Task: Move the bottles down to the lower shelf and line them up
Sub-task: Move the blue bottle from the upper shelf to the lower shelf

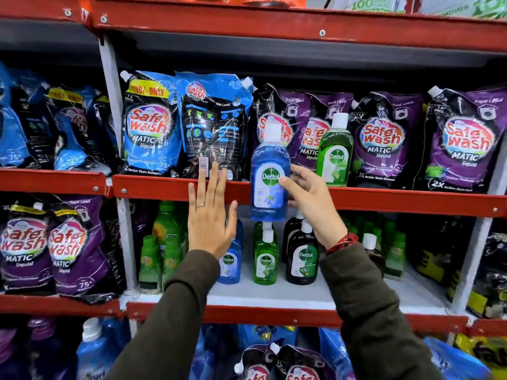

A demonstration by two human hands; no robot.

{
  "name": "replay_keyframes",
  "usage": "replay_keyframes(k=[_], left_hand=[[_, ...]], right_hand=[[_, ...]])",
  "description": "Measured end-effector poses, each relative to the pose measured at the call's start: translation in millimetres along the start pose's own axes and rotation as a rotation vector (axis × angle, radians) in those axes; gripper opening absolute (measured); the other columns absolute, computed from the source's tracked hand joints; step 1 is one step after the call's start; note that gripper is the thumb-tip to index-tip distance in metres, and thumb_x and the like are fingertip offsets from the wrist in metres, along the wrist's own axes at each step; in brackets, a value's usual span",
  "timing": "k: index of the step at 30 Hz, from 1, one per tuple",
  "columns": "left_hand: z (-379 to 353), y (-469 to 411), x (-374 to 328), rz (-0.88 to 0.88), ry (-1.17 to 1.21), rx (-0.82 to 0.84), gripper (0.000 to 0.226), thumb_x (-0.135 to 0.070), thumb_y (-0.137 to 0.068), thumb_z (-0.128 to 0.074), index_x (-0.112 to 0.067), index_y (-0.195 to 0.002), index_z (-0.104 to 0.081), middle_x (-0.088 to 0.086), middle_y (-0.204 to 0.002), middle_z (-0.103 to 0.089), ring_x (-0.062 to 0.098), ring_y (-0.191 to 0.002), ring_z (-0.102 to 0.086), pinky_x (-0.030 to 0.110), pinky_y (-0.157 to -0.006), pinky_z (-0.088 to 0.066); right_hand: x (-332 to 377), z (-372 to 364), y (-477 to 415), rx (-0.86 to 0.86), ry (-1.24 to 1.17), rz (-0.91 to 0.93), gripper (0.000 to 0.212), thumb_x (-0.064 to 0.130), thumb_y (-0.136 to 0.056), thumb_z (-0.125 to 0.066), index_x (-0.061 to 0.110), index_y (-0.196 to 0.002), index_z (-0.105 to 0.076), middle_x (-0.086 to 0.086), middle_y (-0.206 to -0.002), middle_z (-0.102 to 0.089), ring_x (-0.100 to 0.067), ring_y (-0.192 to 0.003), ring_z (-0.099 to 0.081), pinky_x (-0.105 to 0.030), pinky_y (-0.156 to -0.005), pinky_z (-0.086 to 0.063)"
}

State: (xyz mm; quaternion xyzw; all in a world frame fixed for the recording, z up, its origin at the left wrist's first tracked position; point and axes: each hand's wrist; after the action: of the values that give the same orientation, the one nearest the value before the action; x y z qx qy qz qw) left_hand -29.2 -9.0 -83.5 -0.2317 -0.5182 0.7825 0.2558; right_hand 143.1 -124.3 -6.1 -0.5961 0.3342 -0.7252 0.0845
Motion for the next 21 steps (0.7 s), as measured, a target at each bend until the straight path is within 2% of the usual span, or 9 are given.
replay_keyframes(k=[4, 7, 10, 12, 13, 15, 17, 19, 21], left_hand=[[-6.4, 51.3, 6.2, 0.030, 0.056, 0.030, 0.067, -0.031, -0.100, -0.035, -0.019, -0.161, -0.010, 0.005, -0.171, -0.008, 0.025, -0.158, 0.001, 0.044, -0.128, 0.006], [-12.2, 88.4, 15.3, 0.064, 0.070, 0.096, 0.066, -0.030, -0.100, -0.036, -0.019, -0.161, -0.012, 0.005, -0.171, -0.009, 0.026, -0.158, -0.001, 0.044, -0.128, 0.005], [-21.4, 122.1, 26.3, 0.096, 0.078, 0.179, 0.064, -0.028, -0.101, -0.036, -0.018, -0.160, -0.014, 0.004, -0.171, -0.008, 0.025, -0.158, -0.001, 0.045, -0.129, 0.002], [-27.3, 141.9, 32.3, 0.126, 0.071, 0.253, 0.064, -0.029, -0.101, -0.035, -0.018, -0.160, -0.013, 0.003, -0.171, -0.007, 0.024, -0.158, 0.000, 0.046, -0.129, -0.001], [-30.5, 150.2, 35.2, 0.145, 0.052, 0.297, 0.064, -0.030, -0.101, -0.034, -0.018, -0.161, -0.013, 0.003, -0.171, -0.007, 0.023, -0.158, 0.000, 0.047, -0.128, -0.003], [-36.5, 164.5, 40.1, 0.179, 0.009, 0.396, 0.064, -0.034, -0.101, -0.030, -0.016, -0.160, -0.014, 0.004, -0.171, -0.009, 0.024, -0.158, -0.001, 0.049, -0.128, -0.006], [-42.4, 175.5, 45.3, 0.205, -0.011, 0.494, 0.067, -0.041, -0.098, -0.024, -0.012, -0.159, -0.020, 0.008, -0.170, -0.014, 0.027, -0.158, -0.004, 0.050, -0.127, -0.007], [-48.2, 184.7, 51.0, 0.228, -0.041, 0.591, 0.077, -0.054, -0.095, -0.017, -0.009, -0.158, -0.023, 0.010, -0.169, -0.017, 0.028, -0.157, -0.005, 0.049, -0.128, -0.005], [-52.3, 192.3, 55.1, 0.251, -0.074, 0.659, 0.088, -0.065, -0.090, -0.010, -0.010, -0.158, -0.020, 0.011, -0.168, -0.019, 0.029, -0.158, -0.005, 0.047, -0.128, -0.002]], right_hand=[[-33.9, -8.9, 26.3, 0.004, -0.013, -0.018, 0.026, 0.012, -0.097, -0.061, 0.024, -0.120, -0.060, -0.014, -0.128, -0.069, -0.029, -0.122, -0.065, -0.039, -0.095, -0.057], [-62.3, -16.5, 49.1, 0.019, -0.007, -0.057, 0.026, 0.016, -0.097, -0.062, 0.025, -0.122, -0.061, -0.011, -0.131, -0.067, -0.030, -0.127, -0.062, -0.043, -0.101, -0.054], [-93.1, -26.7, 68.7, 0.036, 0.013, -0.103, 0.036, 0.014, -0.098, -0.060, 0.010, -0.133, -0.056, -0.016, -0.134, -0.065, -0.032, -0.127, -0.061, -0.052, -0.106, -0.051], [-110.7, -34.7, 79.4, 0.046, 0.017, -0.138, 0.036, 0.012, -0.098, -0.059, 0.010, -0.134, -0.055, -0.014, -0.133, -0.064, -0.030, -0.127, -0.061, -0.048, -0.107, -0.052], [-119.4, -39.3, 84.0, 0.053, 0.020, -0.155, 0.034, 0.012, -0.098, -0.059, 0.014, -0.132, -0.056, -0.010, -0.131, -0.065, -0.025, -0.125, -0.062, -0.042, -0.105, -0.054], [-137.0, -48.3, 91.5, 0.063, 0.025, -0.174, 0.029, 0.011, -0.098, -0.060, 0.025, -0.124, -0.056, 0.002, -0.123, -0.065, -0.003, -0.114, -0.064, -0.021, -0.094, -0.056], [-154.4, -56.5, 94.5, 0.048, 0.044, -0.185, 0.030, 0.008, -0.098, -0.059, 0.025, -0.122, -0.054, 0.004, -0.122, -0.062, 0.016, -0.103, -0.062, -0.008, -0.086, -0.051], [-171.3, -65.3, 94.1, 0.029, 0.070, -0.202, 0.031, 0.008, -0.098, -0.059, 0.020, -0.126, -0.053, -0.001, -0.127, -0.060, 0.013, -0.106, -0.060, -0.007, -0.088, -0.049], [-185.4, -73.5, 91.6, 0.021, 0.070, -0.228, 0.030, 0.008, -0.098, -0.059, 0.019, -0.124, -0.052, -0.004, -0.128, -0.059, -0.008, -0.114, -0.061, -0.015, -0.096, -0.052]])
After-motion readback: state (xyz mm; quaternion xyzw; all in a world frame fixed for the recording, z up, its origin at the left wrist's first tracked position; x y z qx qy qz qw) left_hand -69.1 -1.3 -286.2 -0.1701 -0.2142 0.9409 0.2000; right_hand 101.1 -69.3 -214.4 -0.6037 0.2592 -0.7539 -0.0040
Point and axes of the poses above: each hand's wrist, its own y-axis away from the middle knuckle, its own z-axis out of the back of the hand, x = y × z
